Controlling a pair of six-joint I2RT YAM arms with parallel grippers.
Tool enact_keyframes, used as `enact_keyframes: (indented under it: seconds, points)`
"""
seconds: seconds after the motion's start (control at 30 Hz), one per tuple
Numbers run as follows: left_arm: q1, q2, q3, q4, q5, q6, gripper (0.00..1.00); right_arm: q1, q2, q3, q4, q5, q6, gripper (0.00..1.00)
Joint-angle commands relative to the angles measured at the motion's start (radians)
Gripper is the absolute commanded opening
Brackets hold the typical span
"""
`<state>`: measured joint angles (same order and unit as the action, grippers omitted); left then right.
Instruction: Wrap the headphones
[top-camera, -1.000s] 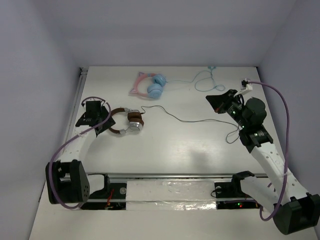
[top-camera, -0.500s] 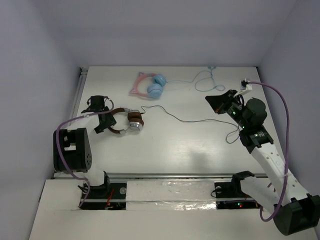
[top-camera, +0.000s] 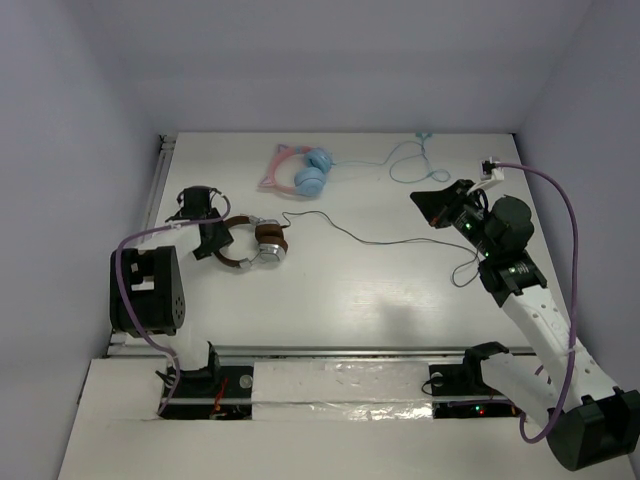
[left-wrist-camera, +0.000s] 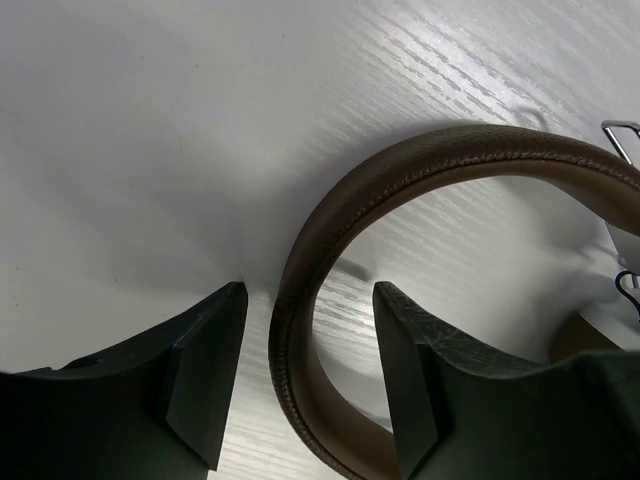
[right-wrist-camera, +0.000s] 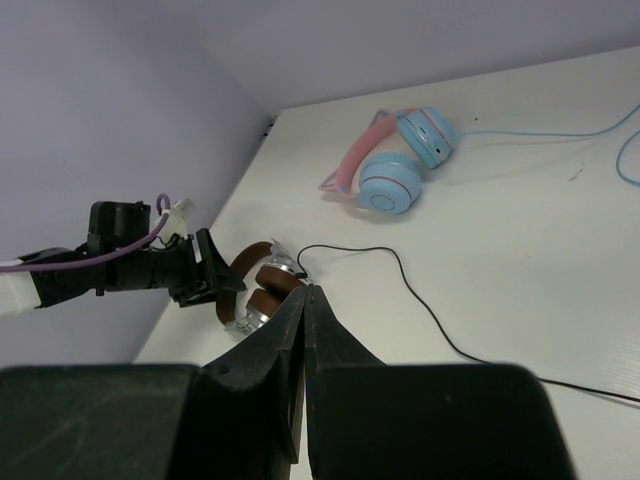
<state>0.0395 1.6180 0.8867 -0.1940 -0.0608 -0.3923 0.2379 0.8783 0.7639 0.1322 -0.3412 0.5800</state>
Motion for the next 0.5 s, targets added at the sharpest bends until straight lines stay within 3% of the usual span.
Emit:
enact_keyframes:
  seconds: [0.0, 0.47]
  points:
    - [-0.009, 0.028, 0.02, 0.005, -0.002, 0.013, 0.51, 0.009, -0.015, 0.018, 0.038, -0.013, -0.008, 0.06]
    - [-0.092, 0.098, 0.046, -0.025, -0.105, 0.015, 0.5, 0.009, -0.016, 0.017, 0.037, -0.015, -0.009, 0.07]
